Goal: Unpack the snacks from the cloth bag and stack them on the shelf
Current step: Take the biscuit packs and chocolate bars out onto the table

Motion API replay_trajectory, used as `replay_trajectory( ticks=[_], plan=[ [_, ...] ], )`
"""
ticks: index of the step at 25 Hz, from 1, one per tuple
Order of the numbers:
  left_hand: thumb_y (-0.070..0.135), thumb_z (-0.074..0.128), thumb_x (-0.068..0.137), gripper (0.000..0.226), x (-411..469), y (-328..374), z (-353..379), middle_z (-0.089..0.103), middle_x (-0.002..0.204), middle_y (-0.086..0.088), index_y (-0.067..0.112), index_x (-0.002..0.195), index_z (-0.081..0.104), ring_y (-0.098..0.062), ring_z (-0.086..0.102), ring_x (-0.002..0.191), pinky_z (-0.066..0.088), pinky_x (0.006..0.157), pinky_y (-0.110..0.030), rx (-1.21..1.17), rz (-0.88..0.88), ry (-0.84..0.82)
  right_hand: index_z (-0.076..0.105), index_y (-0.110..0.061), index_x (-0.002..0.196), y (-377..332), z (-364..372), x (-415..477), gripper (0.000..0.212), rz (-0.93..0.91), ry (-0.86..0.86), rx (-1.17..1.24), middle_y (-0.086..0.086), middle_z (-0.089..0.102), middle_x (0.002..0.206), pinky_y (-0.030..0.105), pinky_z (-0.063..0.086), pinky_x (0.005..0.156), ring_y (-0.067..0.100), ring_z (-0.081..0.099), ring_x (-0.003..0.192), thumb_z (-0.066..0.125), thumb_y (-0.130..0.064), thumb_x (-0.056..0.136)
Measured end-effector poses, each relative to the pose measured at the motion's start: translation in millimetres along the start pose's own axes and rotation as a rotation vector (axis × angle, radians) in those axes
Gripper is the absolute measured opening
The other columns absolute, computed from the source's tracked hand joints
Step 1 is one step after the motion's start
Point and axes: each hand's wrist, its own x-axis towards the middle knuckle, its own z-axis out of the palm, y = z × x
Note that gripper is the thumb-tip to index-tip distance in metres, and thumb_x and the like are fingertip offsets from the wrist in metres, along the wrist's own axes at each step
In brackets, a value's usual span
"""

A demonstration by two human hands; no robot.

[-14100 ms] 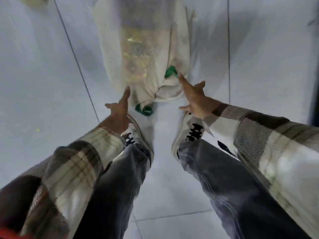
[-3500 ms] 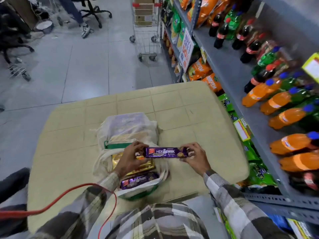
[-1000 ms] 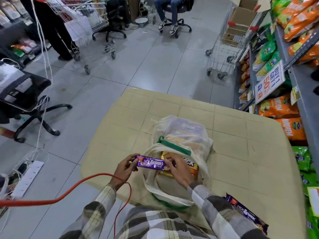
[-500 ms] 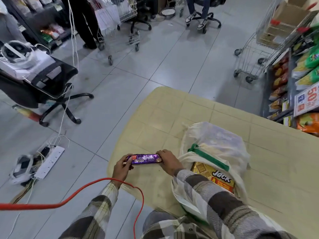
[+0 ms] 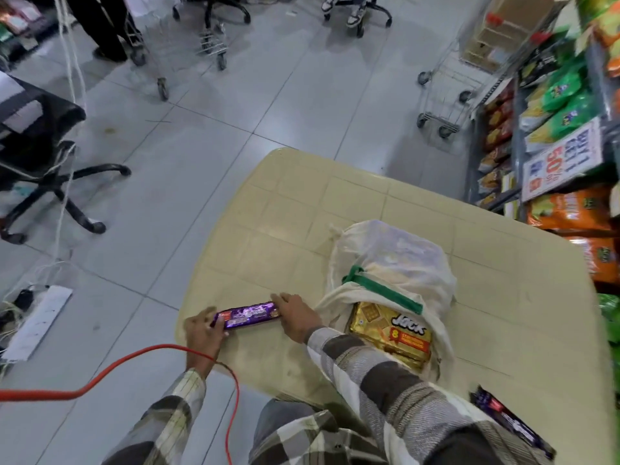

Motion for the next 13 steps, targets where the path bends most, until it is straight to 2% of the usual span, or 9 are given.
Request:
replay_trajectory(
  ticks=[2, 3, 5, 7, 9, 10, 11, 13],
  plan=[
    [0.008, 0.066, 0.088, 0.032, -12, 16, 5, 0.048, 0.121, -0.018, 0.008, 0.120, 0.060, -0.015, 0.051, 0.092, 0.048, 0.085, -0.034, 0.034, 0.104, 0.145, 0.033, -0.015, 0.152, 6, -8, -13, 0.058, -0.024, 0.128, 0.102, 0.012, 0.039, 0.152, 0.042, 0.039, 0.113, 0.030, 0.039, 0.138, 0.049, -0.007, 0.097],
    [0.004, 0.066, 0.087, 0.029, -18, 29, 13, 0.051, 0.114, -0.014, 0.010, 0.114, 0.062, -0.013, 0.050, 0.090, 0.048, 0.084, -0.035, 0.027, 0.205, 0.142, 0.040, -0.017, 0.148, 12, -14, -22, 0.050, -0.036, 0.218, 0.173, 0.010, 0.045, 0.147, 0.038, 0.039, 0.112, 0.026, 0.042, 0.134, 0.049, -0.012, 0.099],
    [-0.003, 0.062, 0.086, 0.020, -31, 61, 39, 0.063, 0.098, -0.009, 0.012, 0.098, 0.067, -0.017, 0.056, 0.088, 0.047, 0.085, -0.035, 0.012, 0.419, -0.053, 0.056, -0.021, 0.133, 35, -29, -48, 0.035, -0.011, 0.421, 0.271, 0.003, 0.057, 0.131, 0.030, 0.042, 0.104, 0.018, 0.052, 0.120, 0.049, -0.020, 0.099],
    [-0.008, 0.059, 0.085, 0.027, -48, 96, 70, 0.069, 0.092, -0.002, 0.016, 0.092, 0.069, -0.012, 0.061, 0.088, 0.047, 0.085, -0.031, 0.023, 0.583, -0.370, 0.064, -0.023, 0.115, 70, -42, -81, 0.022, 0.064, 0.589, 0.281, -0.002, 0.065, 0.113, 0.028, 0.047, 0.094, 0.014, 0.059, 0.103, 0.052, -0.026, 0.096],
    [-0.010, 0.056, 0.086, 0.032, -66, 119, 98, 0.069, 0.101, 0.003, 0.016, 0.099, 0.071, 0.000, 0.058, 0.094, 0.047, 0.090, -0.022, 0.085, 0.761, -0.630, 0.066, -0.024, 0.098, 110, -48, -119, 0.012, 0.175, 0.681, 0.287, -0.003, 0.068, 0.094, 0.029, 0.051, 0.079, 0.013, 0.061, 0.083, 0.058, -0.030, 0.093],
    [-0.005, 0.055, 0.089, 0.028, -71, 126, 110, 0.067, 0.109, 0.003, 0.014, 0.104, 0.071, 0.000, 0.056, 0.102, 0.044, 0.095, -0.019, 0.132, 0.833, -0.707, 0.067, -0.023, 0.093, 129, -47, -136, 0.011, 0.239, 0.691, 0.272, -0.002, 0.070, 0.089, 0.030, 0.052, 0.075, 0.015, 0.062, 0.079, 0.059, -0.032, 0.092],
    [0.001, 0.053, 0.093, 0.026, -73, 131, 122, 0.064, 0.117, 0.001, 0.012, 0.109, 0.070, -0.004, 0.055, 0.110, 0.041, 0.101, -0.019, 0.183, 0.874, -0.751, 0.068, -0.023, 0.094, 148, -44, -153, 0.014, 0.311, 0.675, 0.246, -0.001, 0.072, 0.091, 0.031, 0.053, 0.077, 0.018, 0.065, 0.082, 0.060, -0.033, 0.092],
    [0.009, 0.050, 0.097, 0.025, -73, 140, 140, 0.058, 0.129, -0.003, 0.011, 0.117, 0.066, -0.015, 0.052, 0.122, 0.039, 0.110, -0.029, 0.259, 0.892, -0.756, 0.066, -0.024, 0.117, 177, -33, -184, 0.026, 0.430, 0.579, 0.171, 0.001, 0.069, 0.116, 0.031, 0.051, 0.091, 0.019, 0.063, 0.104, 0.054, -0.033, 0.096]
  ],
)
